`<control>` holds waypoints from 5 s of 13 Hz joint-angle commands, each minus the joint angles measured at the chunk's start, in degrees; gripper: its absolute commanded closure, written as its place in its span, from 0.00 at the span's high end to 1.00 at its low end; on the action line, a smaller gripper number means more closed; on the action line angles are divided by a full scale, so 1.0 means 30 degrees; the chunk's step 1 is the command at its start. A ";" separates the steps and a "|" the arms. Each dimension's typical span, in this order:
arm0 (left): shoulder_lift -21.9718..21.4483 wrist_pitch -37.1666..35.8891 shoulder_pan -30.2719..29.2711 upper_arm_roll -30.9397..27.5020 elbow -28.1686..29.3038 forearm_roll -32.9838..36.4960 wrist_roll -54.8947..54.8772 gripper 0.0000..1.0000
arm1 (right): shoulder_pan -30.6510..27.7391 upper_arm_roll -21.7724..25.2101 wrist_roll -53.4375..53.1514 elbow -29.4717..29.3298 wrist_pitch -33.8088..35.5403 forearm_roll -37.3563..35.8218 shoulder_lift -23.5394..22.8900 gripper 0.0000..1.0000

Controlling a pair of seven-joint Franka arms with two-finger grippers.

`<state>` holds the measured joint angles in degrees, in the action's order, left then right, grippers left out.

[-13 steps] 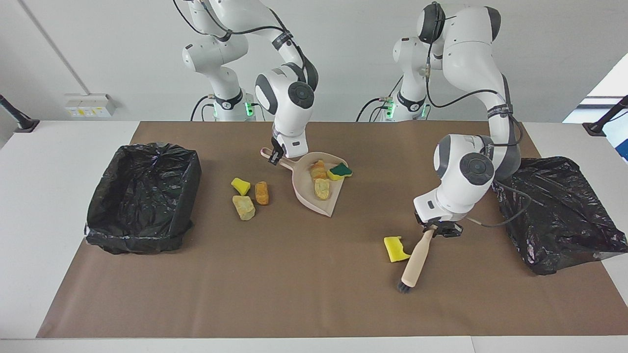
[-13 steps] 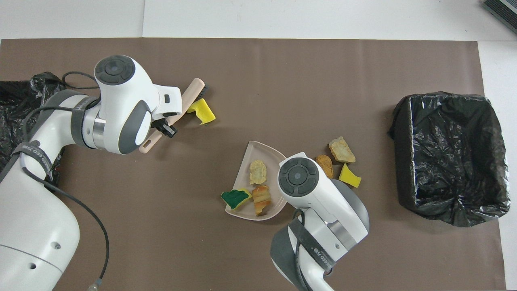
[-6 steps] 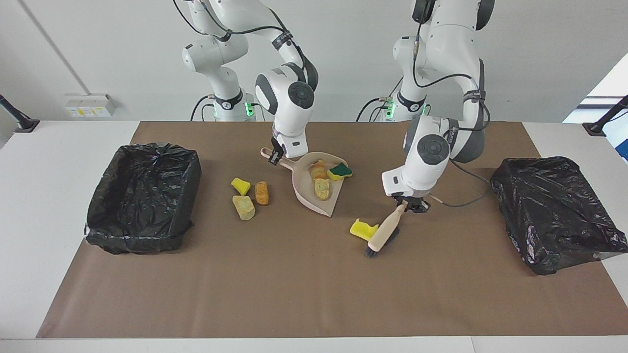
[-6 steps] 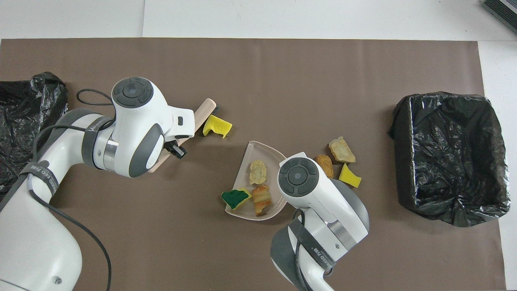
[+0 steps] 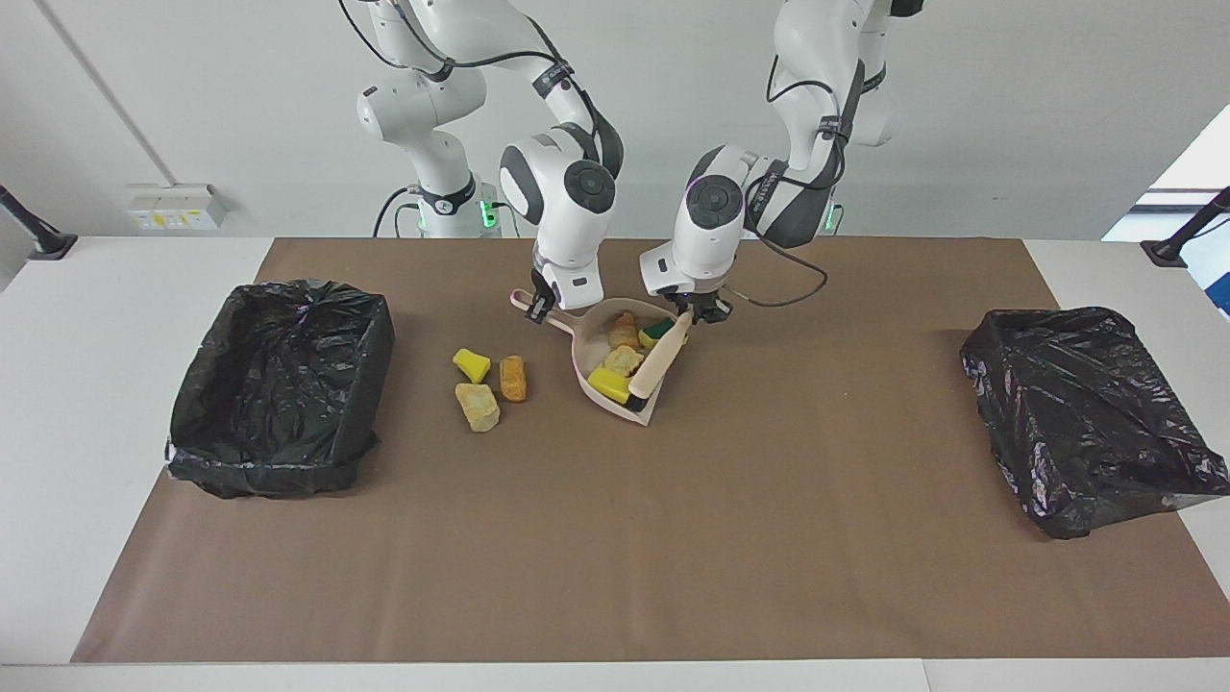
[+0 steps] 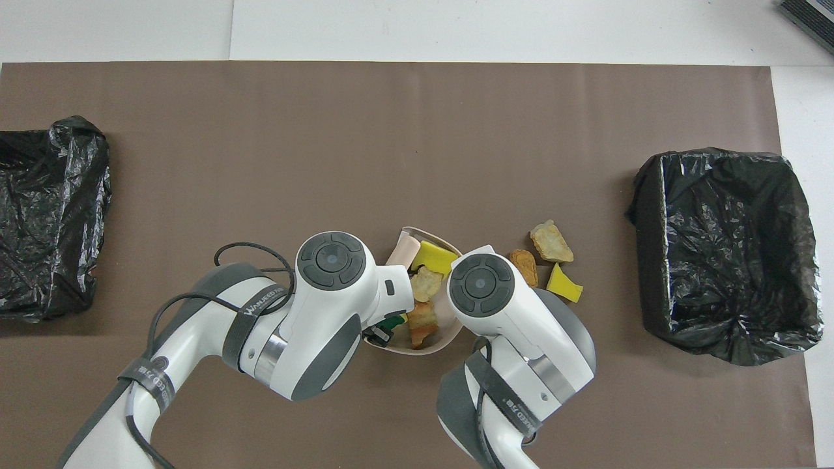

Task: Sweep and dump trash in bin

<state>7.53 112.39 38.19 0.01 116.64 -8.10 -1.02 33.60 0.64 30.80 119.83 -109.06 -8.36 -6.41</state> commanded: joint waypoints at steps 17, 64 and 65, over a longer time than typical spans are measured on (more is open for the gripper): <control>-0.5756 -0.2366 -0.0575 -0.0328 0.5470 -0.0729 1.0943 0.00 | -0.2667 0.0137 0.2353 -0.0799 0.1046 -0.0291 0.2135 0.00; -0.3212 -0.9327 -0.8004 -0.0532 -0.8605 0.1966 0.0851 1.00 | -1.7470 0.0430 2.1962 -0.5139 -0.4400 -1.5435 0.0437 0.00; -0.3212 -1.0208 -0.8681 -0.0561 -0.9486 0.1995 -0.0004 1.00 | -1.7294 0.0401 2.1903 -0.5314 -0.4108 -1.5930 0.0408 0.00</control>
<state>-3.17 87.23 15.62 -2.42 94.37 -3.02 3.43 -19.07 2.06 98.31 104.12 -123.38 -52.84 -5.67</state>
